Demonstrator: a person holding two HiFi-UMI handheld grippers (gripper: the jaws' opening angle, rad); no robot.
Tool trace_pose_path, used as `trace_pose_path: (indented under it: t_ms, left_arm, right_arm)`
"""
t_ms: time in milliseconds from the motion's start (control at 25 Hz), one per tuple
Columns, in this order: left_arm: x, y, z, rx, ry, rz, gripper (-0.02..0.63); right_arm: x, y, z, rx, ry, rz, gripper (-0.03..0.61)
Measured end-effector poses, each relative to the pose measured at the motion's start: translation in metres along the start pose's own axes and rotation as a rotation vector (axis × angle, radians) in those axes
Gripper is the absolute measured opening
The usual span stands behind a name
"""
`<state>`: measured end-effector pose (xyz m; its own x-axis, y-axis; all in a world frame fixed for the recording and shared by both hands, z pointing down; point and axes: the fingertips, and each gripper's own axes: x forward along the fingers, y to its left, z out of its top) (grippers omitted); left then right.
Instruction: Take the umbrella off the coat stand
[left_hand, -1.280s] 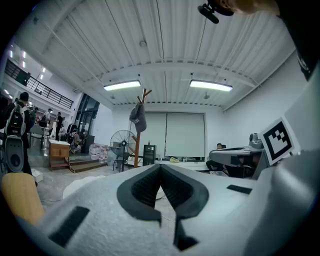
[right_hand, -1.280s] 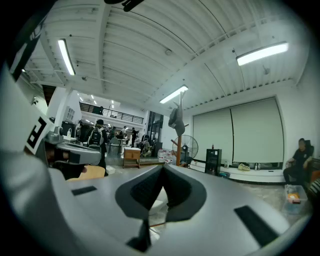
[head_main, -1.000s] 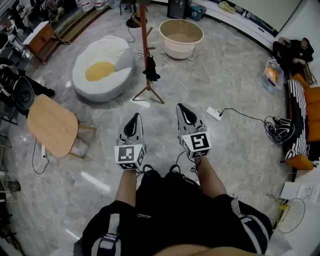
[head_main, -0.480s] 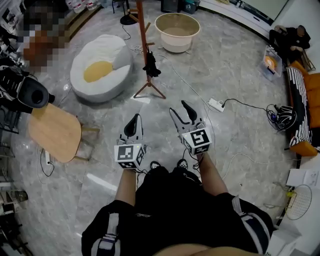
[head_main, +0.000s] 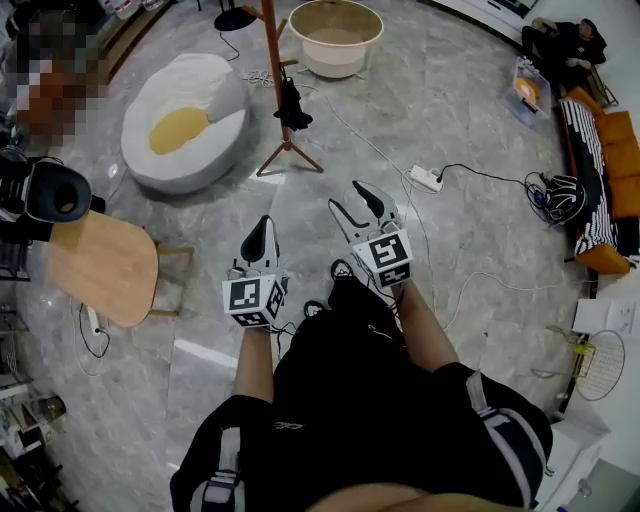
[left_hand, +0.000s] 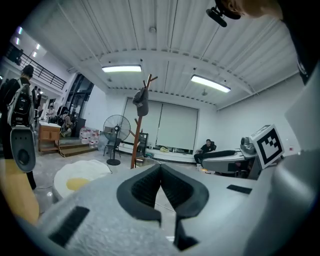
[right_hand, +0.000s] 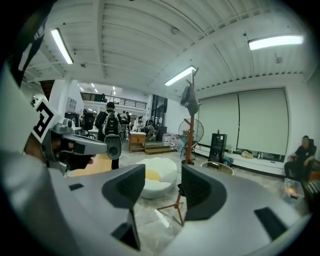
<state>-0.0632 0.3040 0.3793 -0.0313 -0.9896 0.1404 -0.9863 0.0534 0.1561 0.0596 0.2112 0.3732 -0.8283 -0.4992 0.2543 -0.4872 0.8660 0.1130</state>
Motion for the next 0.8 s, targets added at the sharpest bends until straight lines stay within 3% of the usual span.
trace_pose_path:
  t_ms: [360,800]
  left_arm:
    - [0.025,0.038,0.001,0.005,0.015,0.031,-0.002]
    - [0.141,0.071,0.014,0.021,0.049,-0.007,-0.002]
  right_arm:
    - [0.042,-0.015,-0.006,0.046,0.029,-0.027,0.232]
    - [0.133,-0.095,0.005,0.094,0.017,-0.039,0.259]
